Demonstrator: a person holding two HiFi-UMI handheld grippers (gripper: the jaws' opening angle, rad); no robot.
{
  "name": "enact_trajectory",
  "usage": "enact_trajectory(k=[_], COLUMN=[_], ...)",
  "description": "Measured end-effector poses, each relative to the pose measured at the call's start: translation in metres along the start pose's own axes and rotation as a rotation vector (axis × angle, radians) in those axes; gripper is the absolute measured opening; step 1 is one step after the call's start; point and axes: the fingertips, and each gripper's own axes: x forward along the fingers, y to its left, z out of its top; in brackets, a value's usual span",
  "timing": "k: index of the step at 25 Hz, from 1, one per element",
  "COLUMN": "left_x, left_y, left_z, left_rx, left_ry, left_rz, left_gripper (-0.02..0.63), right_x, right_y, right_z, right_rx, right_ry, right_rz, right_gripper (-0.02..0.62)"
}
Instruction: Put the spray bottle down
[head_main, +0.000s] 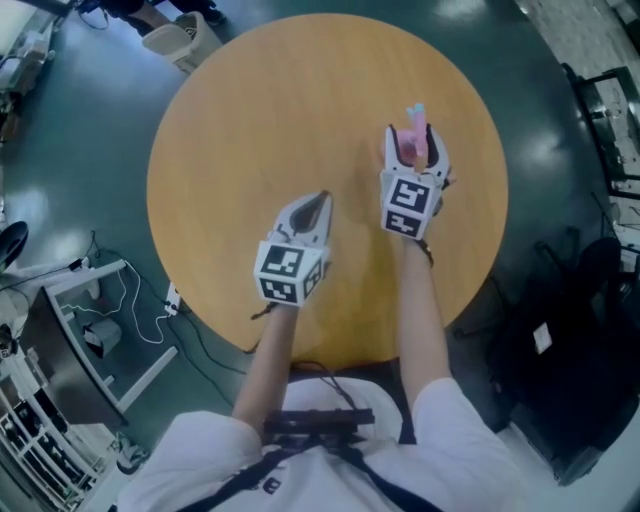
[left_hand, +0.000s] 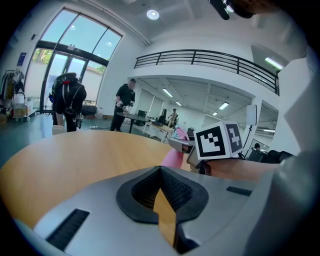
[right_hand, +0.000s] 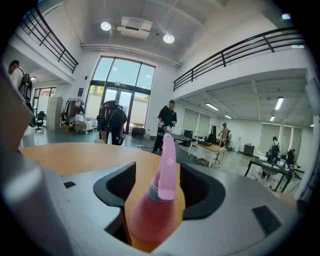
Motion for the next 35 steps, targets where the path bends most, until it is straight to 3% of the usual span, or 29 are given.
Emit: enact_trajectory(k=[10,17,27,35], left_x=[-0.029,-0.071,-0.139,-0.189], left_y=[-0.007,-0.018,-0.031,-0.04], left_z=[0.009,0.04,0.076,0.11], left_rx=[0.015,0.094,0.175,0.22], left_ry=[-0.05,-0.137,-0.26,-0.352], left_rz=[-0.031,-0.042,-0.072,-0.113], left_gripper=[0.011,0.011,0.011,0.011], right_x=[-0.052,-0.117,-0.219,-0.282], right_y=[-0.004,0.004,0.034,0.066], right_z=[0.004,0.019,0.067,0.111], right_rx=[0.038,0.082,0.138,0.085], right_ry=[-0.001,0.017,-0.103,-0.207], right_rz=[-0.051,-0.044,-0.059,-0.098], right_gripper=[0.296,0.257,0.156,0.115])
